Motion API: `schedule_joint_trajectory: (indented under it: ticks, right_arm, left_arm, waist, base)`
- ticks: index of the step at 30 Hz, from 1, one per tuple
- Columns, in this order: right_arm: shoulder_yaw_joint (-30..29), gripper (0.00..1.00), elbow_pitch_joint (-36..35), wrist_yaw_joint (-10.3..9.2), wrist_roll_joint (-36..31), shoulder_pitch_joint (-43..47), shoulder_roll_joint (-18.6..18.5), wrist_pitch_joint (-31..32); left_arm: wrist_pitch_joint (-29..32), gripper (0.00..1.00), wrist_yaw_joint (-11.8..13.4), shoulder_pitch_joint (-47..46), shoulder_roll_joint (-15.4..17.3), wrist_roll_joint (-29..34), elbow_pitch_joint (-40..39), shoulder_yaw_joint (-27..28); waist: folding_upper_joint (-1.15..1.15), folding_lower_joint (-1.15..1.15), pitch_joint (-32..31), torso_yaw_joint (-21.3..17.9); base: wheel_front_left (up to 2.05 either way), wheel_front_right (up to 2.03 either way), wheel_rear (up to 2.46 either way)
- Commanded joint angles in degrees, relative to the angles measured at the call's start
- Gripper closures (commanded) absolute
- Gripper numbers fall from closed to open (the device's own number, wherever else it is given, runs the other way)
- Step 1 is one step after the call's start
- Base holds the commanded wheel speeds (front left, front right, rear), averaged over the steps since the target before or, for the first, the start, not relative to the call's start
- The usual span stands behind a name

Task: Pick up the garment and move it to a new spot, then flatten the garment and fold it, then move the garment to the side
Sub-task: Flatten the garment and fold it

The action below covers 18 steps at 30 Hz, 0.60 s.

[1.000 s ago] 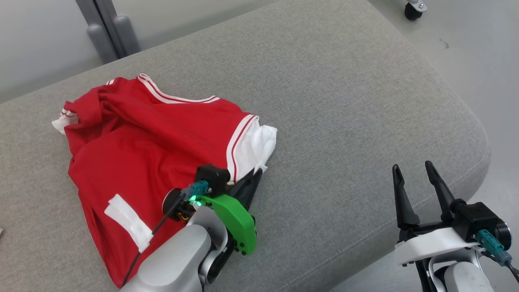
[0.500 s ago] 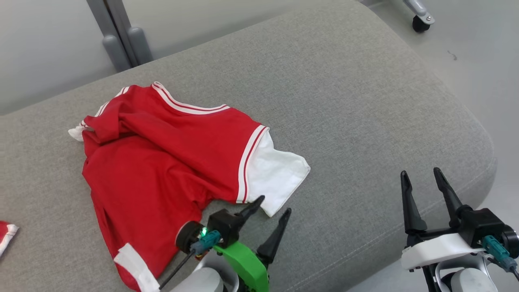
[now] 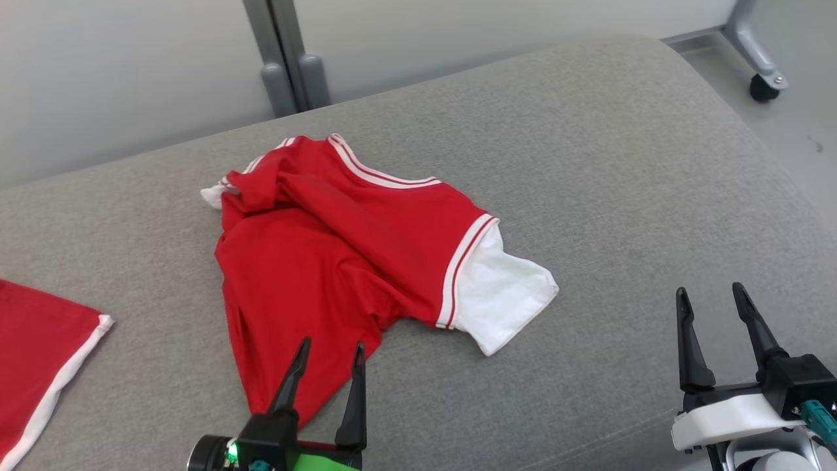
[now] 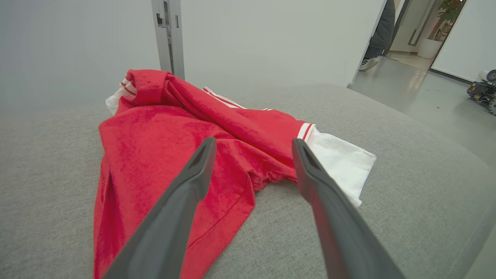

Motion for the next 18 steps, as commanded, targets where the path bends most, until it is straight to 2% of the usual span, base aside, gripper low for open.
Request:
schedule_joint_trajectory:
  ticks: [1,9,15,18]
  right_arm:
    - [-0.04,0.0,-0.32,-0.08,-0.56,0.99,-0.05,-0.18]
    - [0.45,0.0,0.52,-0.08,-0.85,1.92,-0.07,-0.17]
    - [1.06,0.0,2.36,-0.08,-0.96,2.6,-0.08,-0.17]
    - [1.15,0.0,2.78,-0.08,-0.86,2.82,-0.09,-0.17]
  left_arm:
    - [-0.01,0.0,-0.22,2.12,-0.49,1.43,-0.52,1.46]
    - [-0.02,0.0,-1.28,8.81,-3.02,7.32,-3.02,12.0]
    - [-0.02,0.0,-5.09,11.0,-4.05,9.67,-1.9,15.91]
    - [-0.02,0.0,-6.11,11.71,-4.39,10.51,-2.03,17.18]
  waist:
    - [0.0,0.0,-1.89,4.94]
    - [0.0,0.0,-3.81,10.98]
    - [0.0,0.0,-5.16,13.13]
    - [0.0,0.0,-5.48,13.28]
  base:
    - [0.0,0.0,0.0]
    - [0.0,0.0,0.0]
    - [0.0,0.0,0.0]
    - [0.0,0.0,0.0]
